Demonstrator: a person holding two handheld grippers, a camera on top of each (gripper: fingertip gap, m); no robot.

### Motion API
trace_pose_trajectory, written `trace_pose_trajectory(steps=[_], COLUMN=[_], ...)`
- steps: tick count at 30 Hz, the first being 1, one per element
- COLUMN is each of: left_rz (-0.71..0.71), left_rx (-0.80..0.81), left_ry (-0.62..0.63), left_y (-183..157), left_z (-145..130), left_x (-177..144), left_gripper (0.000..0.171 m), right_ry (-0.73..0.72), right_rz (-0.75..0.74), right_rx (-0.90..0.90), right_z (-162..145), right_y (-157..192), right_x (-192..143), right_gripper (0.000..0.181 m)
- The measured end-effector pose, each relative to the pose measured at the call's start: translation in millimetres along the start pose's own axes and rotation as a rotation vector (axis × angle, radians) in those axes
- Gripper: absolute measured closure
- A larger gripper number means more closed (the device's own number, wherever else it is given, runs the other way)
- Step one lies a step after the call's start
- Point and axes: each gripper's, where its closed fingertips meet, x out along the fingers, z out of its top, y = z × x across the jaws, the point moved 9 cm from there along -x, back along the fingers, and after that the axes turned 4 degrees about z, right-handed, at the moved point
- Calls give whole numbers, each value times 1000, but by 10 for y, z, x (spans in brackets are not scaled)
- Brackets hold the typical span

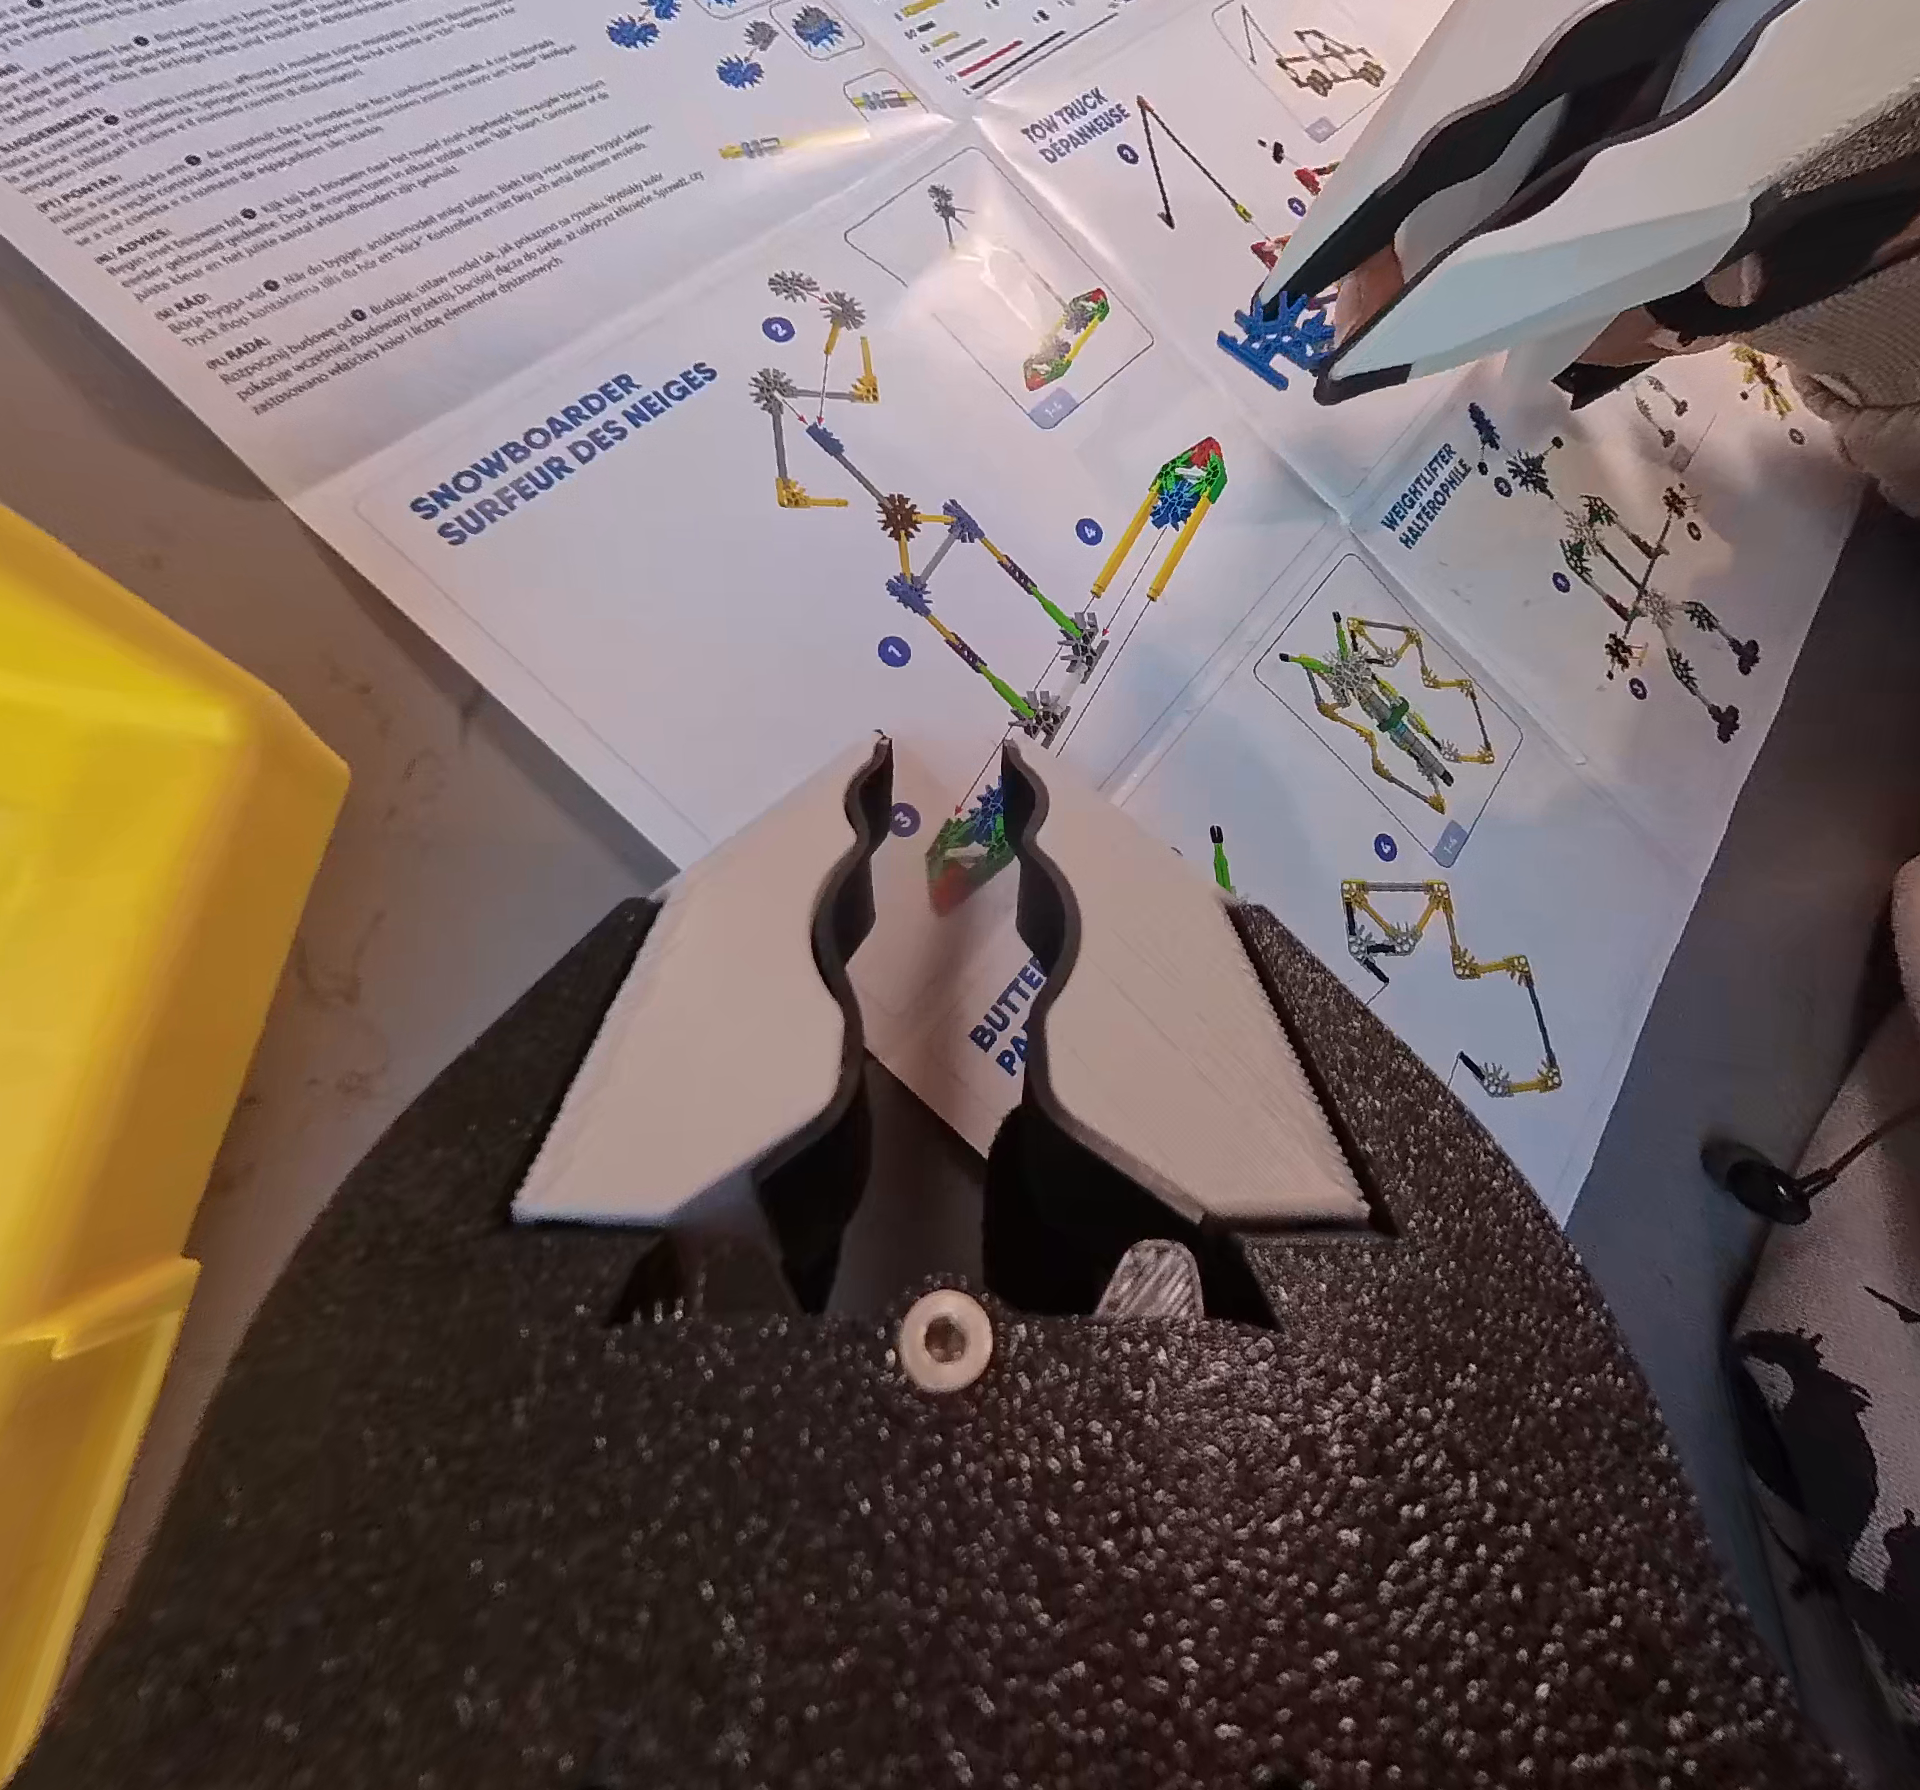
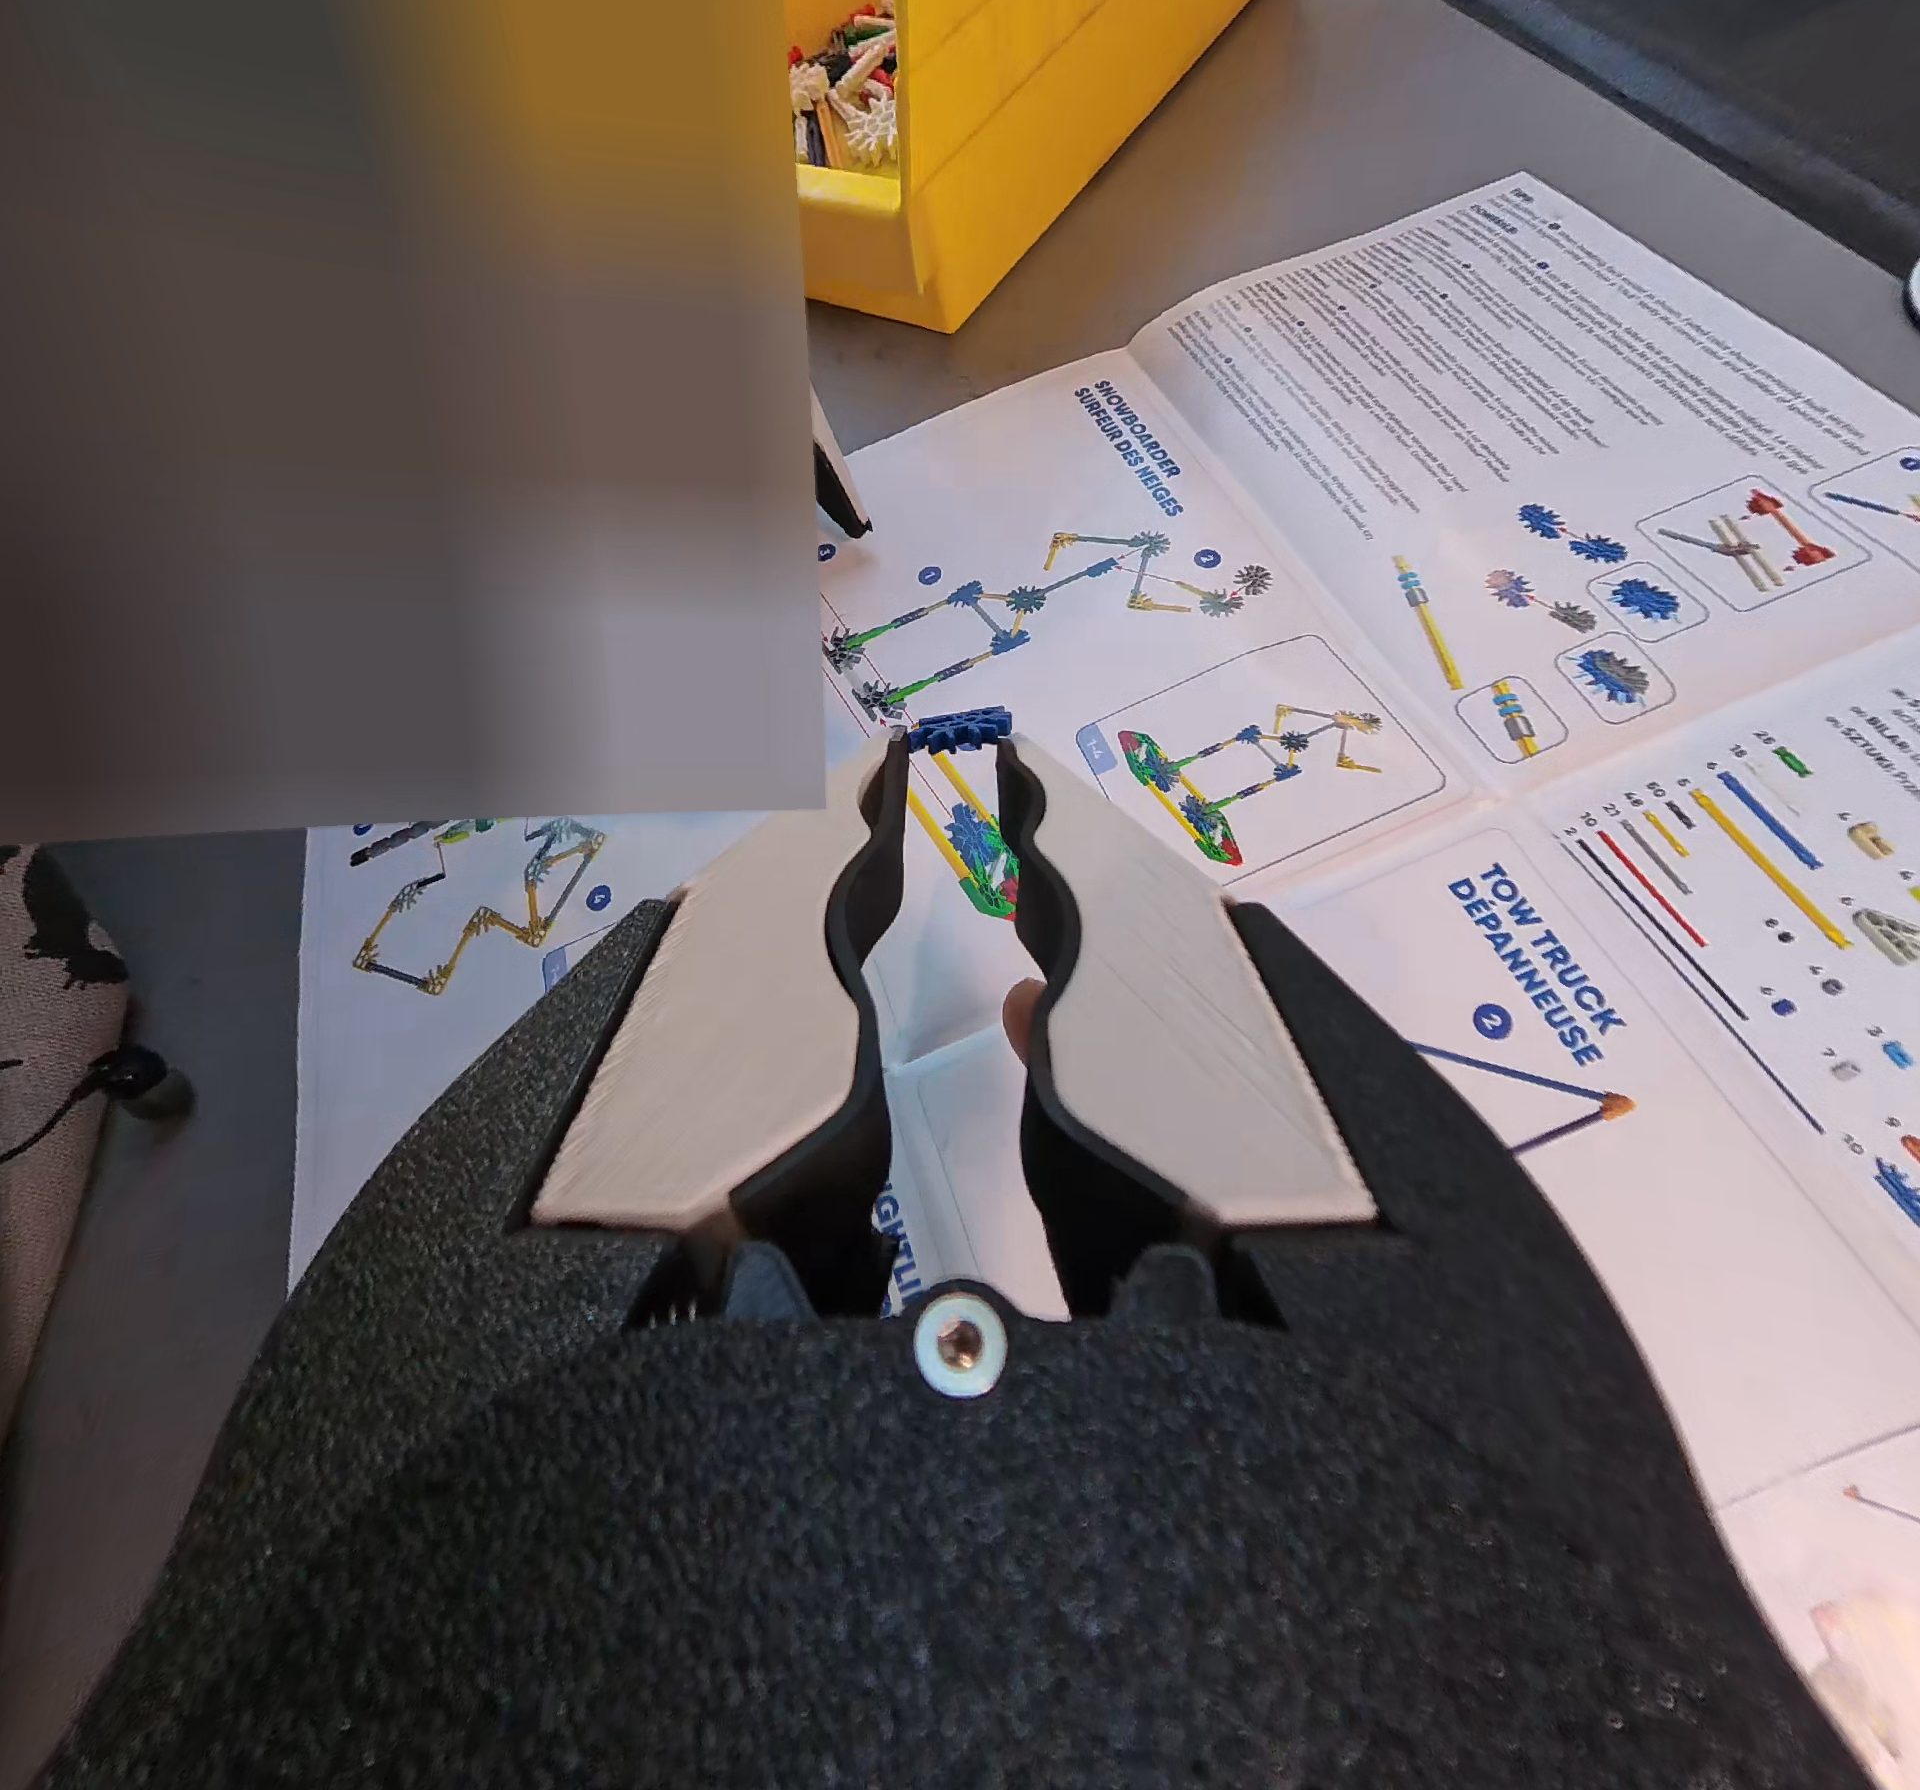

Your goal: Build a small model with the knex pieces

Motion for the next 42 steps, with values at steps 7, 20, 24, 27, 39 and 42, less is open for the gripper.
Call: trace_pose_trajectory(steps=[7,20,24,27,39,42], left_rz=[3,-8,-11,-13,-56,-153], left_rx=[-1,-8,-7,-5,1,-67], left_ry=[-11,-31,-29,-27,-54,-103], left_y=[0,-14,-18,-21,-109,-164], left_z=[10,29,26,25,53,86], left_x=[-6,-9,-3,5,29,34], left_gripper=[151,151,150,151,151,150], right_ry=[8,21,23,29,48,12], right_rz=[9,26,31,32,39,66], right_rx=[7,8,9,10,-2,-34], right_z=[0,2,2,-5,4,39], right_y=[1,18,23,19,31,77], right_x=[54,147,168,188,259,254], right_gripper=[166,166,166,166,166,166])
